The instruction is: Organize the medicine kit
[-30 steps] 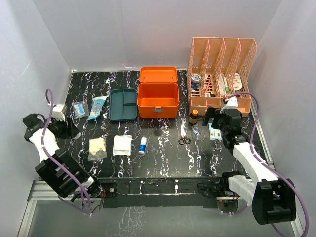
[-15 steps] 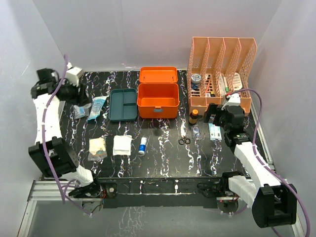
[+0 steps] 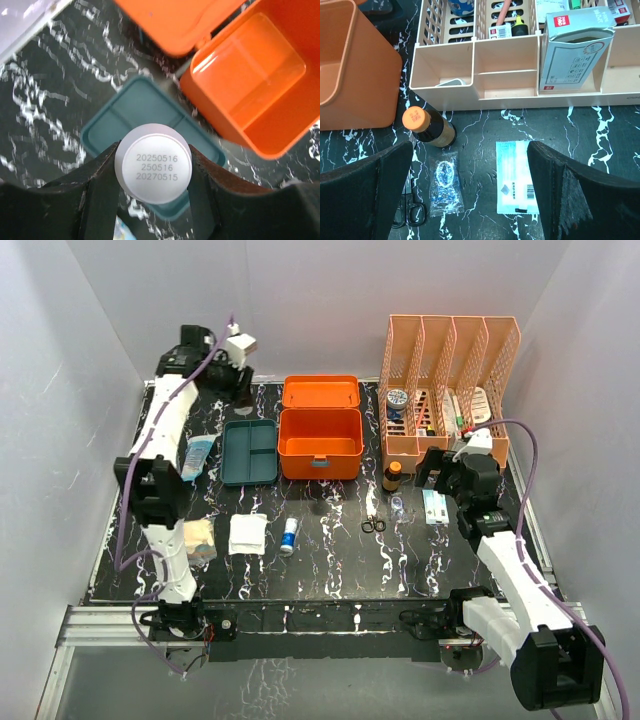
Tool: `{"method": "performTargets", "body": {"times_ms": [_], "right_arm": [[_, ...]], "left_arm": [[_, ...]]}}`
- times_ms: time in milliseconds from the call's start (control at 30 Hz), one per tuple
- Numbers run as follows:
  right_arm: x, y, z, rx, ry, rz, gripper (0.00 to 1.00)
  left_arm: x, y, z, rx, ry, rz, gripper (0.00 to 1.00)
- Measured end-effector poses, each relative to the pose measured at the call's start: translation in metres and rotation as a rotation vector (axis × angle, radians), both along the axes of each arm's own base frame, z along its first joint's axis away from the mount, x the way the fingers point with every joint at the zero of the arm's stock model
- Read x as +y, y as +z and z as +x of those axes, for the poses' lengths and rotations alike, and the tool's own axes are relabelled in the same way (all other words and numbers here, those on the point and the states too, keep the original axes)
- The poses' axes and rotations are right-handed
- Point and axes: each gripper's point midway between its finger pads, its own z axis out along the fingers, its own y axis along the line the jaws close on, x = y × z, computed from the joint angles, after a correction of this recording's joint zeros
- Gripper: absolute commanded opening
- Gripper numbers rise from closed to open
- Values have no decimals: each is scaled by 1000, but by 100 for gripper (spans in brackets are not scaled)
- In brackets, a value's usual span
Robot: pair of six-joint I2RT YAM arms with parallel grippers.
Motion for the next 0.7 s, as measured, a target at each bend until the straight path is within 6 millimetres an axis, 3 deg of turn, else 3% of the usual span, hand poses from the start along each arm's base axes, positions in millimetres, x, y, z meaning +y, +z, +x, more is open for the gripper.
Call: {"method": "performTargets", "body": {"times_ms": [100, 233, 500, 700], "right_arm": [[-1, 7, -2, -23, -10, 5, 98], [-4, 17, -5, -57, -31, 20, 98], [-8, 15, -17, -66, -69, 43, 98], [-10, 4, -27, -45, -85, 55, 98]], "left_arm": [[-36, -2, 25, -32, -64, 18, 0], [-77, -13, 41, -72, -151, 71, 0], [-134, -34, 13, -87, -350, 219, 0], [-155, -42, -8, -112, -483, 346, 0]]}}
